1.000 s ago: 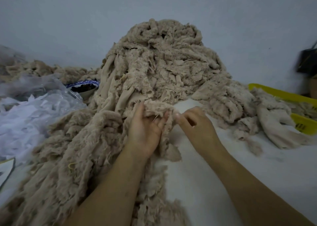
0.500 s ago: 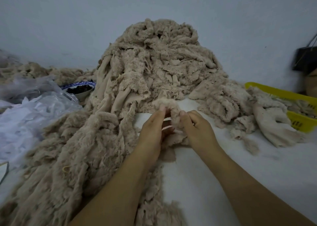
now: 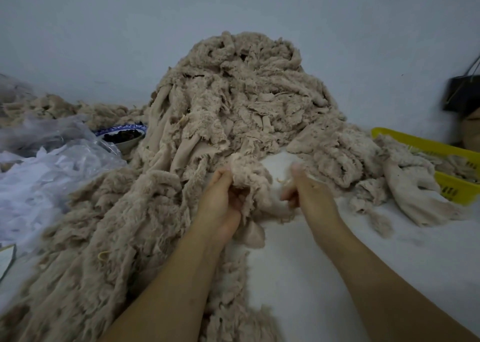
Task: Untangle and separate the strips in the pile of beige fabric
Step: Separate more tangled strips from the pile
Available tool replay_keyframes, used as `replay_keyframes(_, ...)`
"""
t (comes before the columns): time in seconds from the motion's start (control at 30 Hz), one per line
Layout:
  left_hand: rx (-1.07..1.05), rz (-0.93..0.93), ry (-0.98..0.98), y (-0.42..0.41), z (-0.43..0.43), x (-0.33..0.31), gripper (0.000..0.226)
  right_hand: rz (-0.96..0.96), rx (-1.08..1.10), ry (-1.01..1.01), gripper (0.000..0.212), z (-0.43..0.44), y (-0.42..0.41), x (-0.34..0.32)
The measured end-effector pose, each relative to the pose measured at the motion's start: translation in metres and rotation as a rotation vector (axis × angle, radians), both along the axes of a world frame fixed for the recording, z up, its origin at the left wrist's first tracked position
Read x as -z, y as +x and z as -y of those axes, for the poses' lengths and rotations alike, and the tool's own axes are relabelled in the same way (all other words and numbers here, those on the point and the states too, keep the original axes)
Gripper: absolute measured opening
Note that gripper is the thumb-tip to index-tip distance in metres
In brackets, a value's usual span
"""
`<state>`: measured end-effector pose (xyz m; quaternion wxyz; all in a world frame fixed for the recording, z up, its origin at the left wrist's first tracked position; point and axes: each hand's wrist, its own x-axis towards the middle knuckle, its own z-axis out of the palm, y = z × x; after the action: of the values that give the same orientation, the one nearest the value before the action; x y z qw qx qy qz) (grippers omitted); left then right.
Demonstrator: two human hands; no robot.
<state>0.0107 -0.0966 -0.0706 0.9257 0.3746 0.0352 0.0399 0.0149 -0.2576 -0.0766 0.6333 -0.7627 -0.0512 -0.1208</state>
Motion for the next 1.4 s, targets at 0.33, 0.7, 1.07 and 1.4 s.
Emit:
replay_keyframes(0.33,0.075,0.025,-0.408,0.001,-0.009,-0.007,0.031,-0.012,-0.196,-0.180,0.032,-0.012,0.003,0.008)
replay_keyframes(0.7,-0.009,0.140,1.218,-0.009,0.014,0.004,0.020,-0.285,-0.247,0.376,0.035,-0.004,-0.003,-0.007)
replay_keyframes(1.07,0.190,-0.045,0.418,-0.009,-0.005,-0.007,0.045,-0.203,-0.036,0.100,0.052,-0.004,0.005,-0.003)
replay_keyframes(1.4,0.272,0.127,0.986,-0.020,0.006,-0.004,0.010,-0.281,0.020,0.312,0.057,0.004,0.008,-0.002)
